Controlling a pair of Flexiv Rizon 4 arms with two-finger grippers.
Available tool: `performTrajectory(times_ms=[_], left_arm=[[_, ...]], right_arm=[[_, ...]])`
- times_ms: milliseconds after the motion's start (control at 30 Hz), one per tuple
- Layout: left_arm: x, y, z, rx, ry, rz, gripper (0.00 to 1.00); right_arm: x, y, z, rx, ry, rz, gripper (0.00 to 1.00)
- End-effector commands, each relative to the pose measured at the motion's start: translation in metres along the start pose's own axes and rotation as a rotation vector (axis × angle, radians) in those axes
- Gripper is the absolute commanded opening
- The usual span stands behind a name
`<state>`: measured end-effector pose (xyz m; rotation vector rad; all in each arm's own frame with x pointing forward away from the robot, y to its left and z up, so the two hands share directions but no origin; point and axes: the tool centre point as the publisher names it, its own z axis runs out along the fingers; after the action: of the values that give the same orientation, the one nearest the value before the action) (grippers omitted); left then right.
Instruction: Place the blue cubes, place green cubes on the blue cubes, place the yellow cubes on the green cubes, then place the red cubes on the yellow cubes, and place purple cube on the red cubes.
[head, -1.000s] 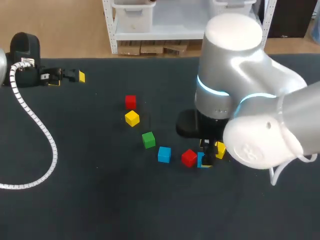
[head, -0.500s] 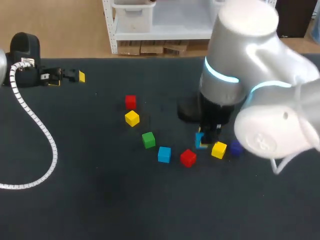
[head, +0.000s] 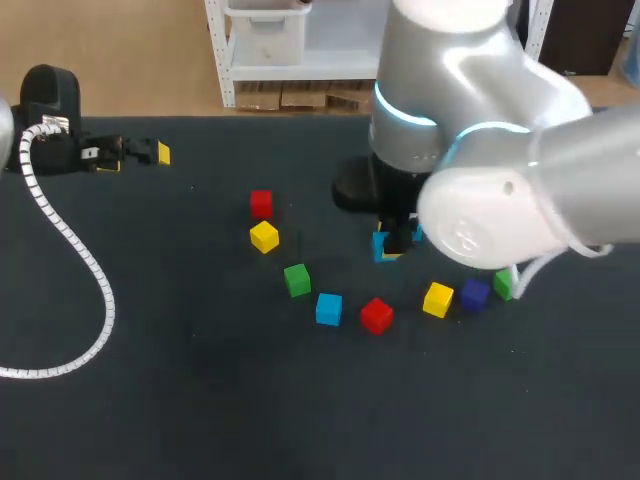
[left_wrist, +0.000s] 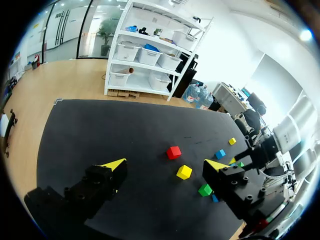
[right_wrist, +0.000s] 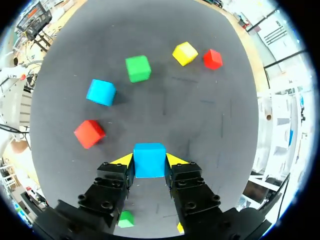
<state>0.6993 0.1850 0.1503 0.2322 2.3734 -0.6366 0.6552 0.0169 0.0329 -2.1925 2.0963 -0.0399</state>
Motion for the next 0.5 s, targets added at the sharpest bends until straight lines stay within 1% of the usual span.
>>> performTrajectory(times_ms=[33, 167, 333, 500], left_arm=[[0.000, 0.000, 0.000, 0.000, 0.000, 0.000, 1.00], [0.000, 0.000, 0.000, 0.000, 0.000, 0.000, 1.00], [0.000, 0.000, 0.000, 0.000, 0.000, 0.000, 1.00], [0.000, 0.000, 0.000, 0.000, 0.000, 0.000, 1.00]], right_arm=[[-0.005, -0.029, 0.023, -0.066, 0.009, 0.030, 0.00], [-0.002, -0.042, 0.033, -0.080, -0.002, 0.077, 0.00], [0.001, -0.050, 0.038, -0.086, -0.006, 0.088, 0.00], [0.007, -0.059, 0.041, -0.077, 0.012, 0.088, 0.00]])
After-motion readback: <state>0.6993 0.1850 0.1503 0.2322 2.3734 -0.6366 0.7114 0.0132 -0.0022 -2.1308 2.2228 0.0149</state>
